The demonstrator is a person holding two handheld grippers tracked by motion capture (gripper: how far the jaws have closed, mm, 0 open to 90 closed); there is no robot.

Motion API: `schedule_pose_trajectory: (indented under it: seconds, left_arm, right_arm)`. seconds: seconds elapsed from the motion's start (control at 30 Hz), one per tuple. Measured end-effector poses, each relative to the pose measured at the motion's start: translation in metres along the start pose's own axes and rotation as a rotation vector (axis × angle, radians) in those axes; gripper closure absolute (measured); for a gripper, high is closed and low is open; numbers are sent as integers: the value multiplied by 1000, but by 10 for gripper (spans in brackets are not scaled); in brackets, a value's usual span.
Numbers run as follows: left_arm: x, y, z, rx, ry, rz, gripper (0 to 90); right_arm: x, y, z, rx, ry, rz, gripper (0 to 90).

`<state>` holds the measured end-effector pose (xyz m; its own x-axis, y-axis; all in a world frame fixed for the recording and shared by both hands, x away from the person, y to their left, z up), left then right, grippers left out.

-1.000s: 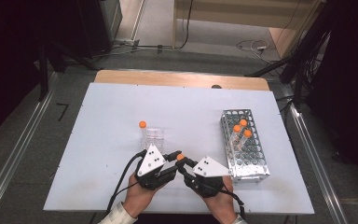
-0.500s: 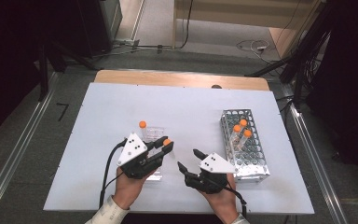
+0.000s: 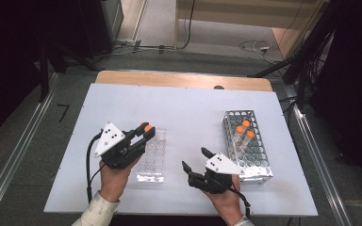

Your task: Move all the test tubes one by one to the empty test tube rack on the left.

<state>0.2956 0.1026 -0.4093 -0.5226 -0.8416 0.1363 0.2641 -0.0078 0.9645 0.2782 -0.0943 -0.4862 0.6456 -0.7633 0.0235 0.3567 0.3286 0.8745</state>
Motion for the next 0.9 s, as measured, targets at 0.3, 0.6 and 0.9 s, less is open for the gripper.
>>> schedule_pose_trajectory:
  seconds: [0.3, 0.6, 0.9]
  left_arm:
    - [-23, -2, 1, -18, 82, 0, 702]
    - [-32, -9, -4, -46, 118, -12, 702]
    - [-36, -16, -10, -71, 131, -12, 701]
  right_arm:
    - [1, 0, 1, 1, -6, -8, 225]
    - [1, 0, 1, -4, -3, -10, 225]
    - [0, 0, 1, -9, 11, -28, 225]
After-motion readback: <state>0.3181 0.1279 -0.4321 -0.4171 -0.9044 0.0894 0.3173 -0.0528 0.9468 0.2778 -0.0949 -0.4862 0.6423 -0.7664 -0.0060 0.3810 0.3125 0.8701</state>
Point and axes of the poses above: each handheld gripper's, and its own axes: z roughly backward along the jaws, y roughly out of its top, x roughly to its right, the point moved 8 cm from there along -z, roughly forward along the jaws, and after that the axes turned 4 degrees about -x, right-handed, at the moved point
